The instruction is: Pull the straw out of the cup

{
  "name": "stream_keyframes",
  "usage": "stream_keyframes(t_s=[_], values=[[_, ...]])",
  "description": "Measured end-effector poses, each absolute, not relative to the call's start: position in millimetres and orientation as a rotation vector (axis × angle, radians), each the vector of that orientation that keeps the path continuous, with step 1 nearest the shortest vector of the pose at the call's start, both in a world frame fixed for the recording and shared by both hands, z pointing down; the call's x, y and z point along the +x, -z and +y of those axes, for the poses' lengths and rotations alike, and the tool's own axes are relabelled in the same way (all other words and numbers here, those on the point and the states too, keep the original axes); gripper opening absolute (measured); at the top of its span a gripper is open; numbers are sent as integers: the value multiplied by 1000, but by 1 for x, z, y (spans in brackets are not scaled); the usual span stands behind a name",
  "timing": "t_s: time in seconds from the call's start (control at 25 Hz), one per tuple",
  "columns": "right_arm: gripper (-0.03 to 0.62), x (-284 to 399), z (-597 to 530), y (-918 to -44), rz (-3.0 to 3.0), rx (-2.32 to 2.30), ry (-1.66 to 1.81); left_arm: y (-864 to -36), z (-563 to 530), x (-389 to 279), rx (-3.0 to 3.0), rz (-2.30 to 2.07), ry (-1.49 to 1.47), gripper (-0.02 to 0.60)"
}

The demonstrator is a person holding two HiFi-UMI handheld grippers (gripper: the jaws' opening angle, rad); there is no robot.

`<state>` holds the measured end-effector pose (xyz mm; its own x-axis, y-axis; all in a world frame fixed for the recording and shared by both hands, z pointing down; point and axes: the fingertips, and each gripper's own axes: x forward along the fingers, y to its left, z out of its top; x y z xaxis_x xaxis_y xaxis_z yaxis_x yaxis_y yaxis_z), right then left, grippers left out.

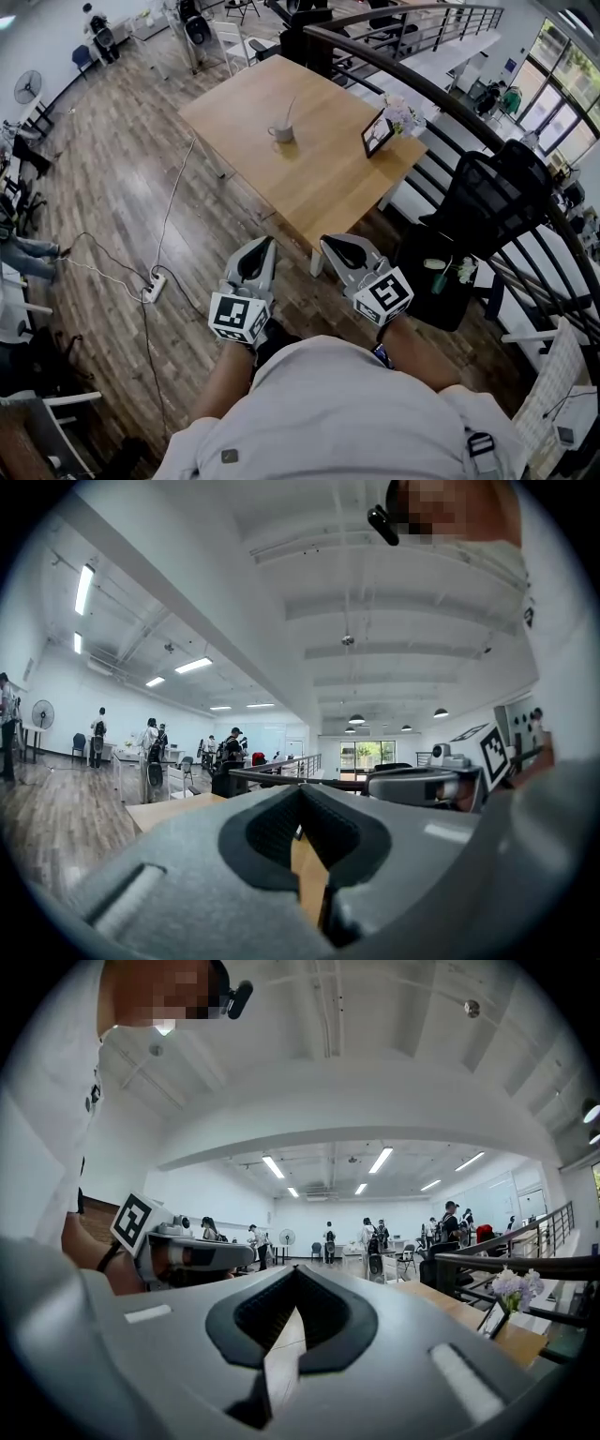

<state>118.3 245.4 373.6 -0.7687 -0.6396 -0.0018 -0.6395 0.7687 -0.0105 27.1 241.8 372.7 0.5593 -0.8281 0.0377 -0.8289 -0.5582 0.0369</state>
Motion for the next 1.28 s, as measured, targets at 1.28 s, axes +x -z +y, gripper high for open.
stream_keyframes(t_s=[1.28], values=[[9, -68, 12, -410, 2956, -1037, 240, -391, 40, -167, 2675, -1429, -69, 5]])
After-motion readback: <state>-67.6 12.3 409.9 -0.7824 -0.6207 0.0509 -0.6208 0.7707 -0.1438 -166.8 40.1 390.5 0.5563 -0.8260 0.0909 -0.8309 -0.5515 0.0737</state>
